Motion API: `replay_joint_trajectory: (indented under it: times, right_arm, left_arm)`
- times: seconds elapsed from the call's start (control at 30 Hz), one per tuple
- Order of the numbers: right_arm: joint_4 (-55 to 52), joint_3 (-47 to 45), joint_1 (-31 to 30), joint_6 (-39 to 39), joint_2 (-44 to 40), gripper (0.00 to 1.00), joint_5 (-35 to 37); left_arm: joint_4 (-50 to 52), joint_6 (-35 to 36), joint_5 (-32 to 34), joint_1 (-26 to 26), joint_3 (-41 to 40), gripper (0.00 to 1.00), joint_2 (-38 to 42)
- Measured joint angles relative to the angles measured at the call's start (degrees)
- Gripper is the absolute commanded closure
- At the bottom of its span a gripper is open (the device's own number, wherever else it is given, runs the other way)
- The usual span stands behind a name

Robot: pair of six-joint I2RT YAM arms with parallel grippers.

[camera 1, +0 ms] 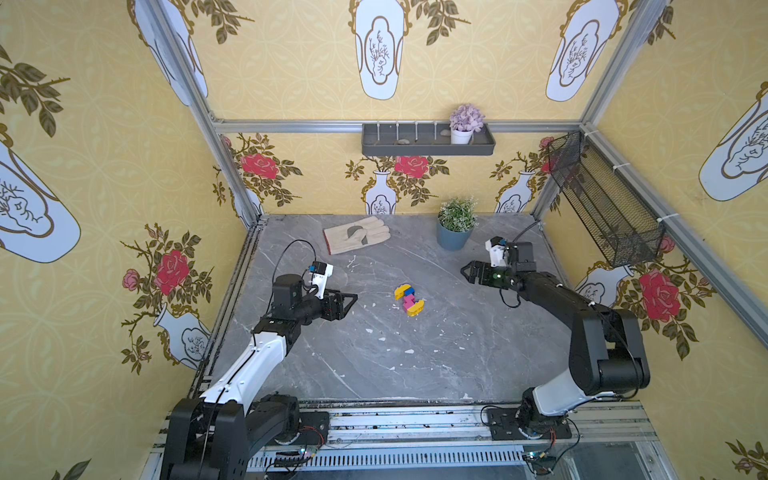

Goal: Assemble the letter s with lego
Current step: Adjust the lego brick at the center of the board, then reset both arms

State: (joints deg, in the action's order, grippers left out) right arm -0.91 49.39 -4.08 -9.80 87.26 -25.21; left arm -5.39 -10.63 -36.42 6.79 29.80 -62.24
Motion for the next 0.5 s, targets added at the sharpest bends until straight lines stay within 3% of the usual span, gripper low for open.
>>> replay_joint_trajectory:
  times: [0.17, 0.33, 0.5]
  right_arm:
    - [11.6, -10.1, 9.4, 0.5, -6.1, 0.02, -1.0]
    - [18.7, -16.6, 11.7, 4.5, -8.0, 0.02, -0.2]
    - [21.3, -18.5, 14.1, 7.9, -7.6, 0.02, 0.7]
  left_arm:
    - [-6.1, -2.1, 11.5, 0.0, -2.5, 0.23, 2.6]
    - [-16.8, -2.5, 22.7, 0.0, -8.7, 0.16, 4.6]
    - [-23.8, -0.6, 29.5, -0.9, -11.0, 0.16, 0.3]
